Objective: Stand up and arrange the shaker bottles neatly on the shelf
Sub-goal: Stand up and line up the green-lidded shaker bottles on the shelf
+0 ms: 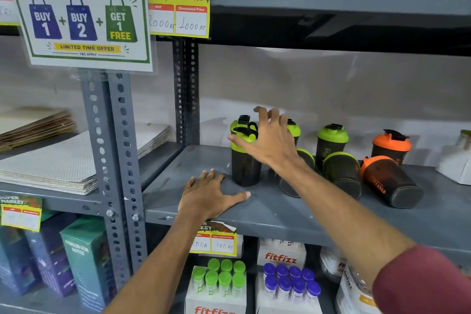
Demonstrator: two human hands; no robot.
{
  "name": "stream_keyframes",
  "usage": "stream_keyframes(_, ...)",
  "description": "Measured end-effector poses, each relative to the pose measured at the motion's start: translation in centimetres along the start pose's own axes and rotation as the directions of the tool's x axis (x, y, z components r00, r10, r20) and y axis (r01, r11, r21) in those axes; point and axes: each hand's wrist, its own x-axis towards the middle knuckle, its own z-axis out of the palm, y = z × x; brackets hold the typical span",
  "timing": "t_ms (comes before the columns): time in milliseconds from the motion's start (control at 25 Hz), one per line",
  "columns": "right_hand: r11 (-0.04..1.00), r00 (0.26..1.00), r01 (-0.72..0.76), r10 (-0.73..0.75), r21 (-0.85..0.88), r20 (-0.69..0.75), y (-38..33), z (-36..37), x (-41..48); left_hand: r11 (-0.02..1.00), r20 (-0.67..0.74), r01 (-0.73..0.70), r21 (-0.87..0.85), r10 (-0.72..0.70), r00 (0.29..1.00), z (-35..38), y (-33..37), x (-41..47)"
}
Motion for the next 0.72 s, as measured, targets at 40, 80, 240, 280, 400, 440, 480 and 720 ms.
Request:
stream_keyframes(40,0.996,0.994,0.014,-0.004,-0.088,0.105,-0.3,-0.6,1.4,1.000,0.000,-0.001,-0.001,0.001,1.000,0.0,0.0,0.1)
stream_keyframes(80,0.984,0.969,0.036,0.008,-0.174,0.245,-0.7,-1.2,2.7,1.000,0.001,-0.001,-0.002,0.001,1.000,0.0,0.0,0.1)
stream_keyframes(240,0.936,0.740,0.131,0.126,-0.326,0.661,-2.5,-2.1,6.4,1.000,-0.024,-0.007,-0.009,0.007,1.000,0.2,-0.2,0.0)
stream_keyframes(280,0.938,0.707,0.143,0.126,-0.315,0.696,-2.9,-2.2,6.8,1.000,-0.032,-0.008,-0.015,0.007,0.999,0.3,-0.2,0.0)
stream_keyframes(400,0.918,0.627,0.260,0.075,-0.299,0.776,-3.8,-3.2,7.8,1.000,-0.034,-0.006,-0.023,0.005,0.999,0.3,-0.3,0.1)
stream_keyframes(440,0.887,0.593,0.340,0.055,-0.312,0.803,-4.1,-3.6,8.0,1.000,-0.029,-0.004,-0.021,0.003,1.000,0.3,-0.2,0.1)
stream_keyframes(480,0.849,0.557,0.425,0.030,-0.315,0.830,-4.4,-3.8,8.0,1.000,-0.027,-0.002,-0.021,0.001,1.000,0.3,-0.2,0.1)
stream_keyframes(720,0.649,0.494,0.716,-0.212,-0.257,0.843,-4.5,-3.3,6.4,0.999,-0.048,-0.010,-0.042,0.008,0.999,0.2,-0.1,0.0)
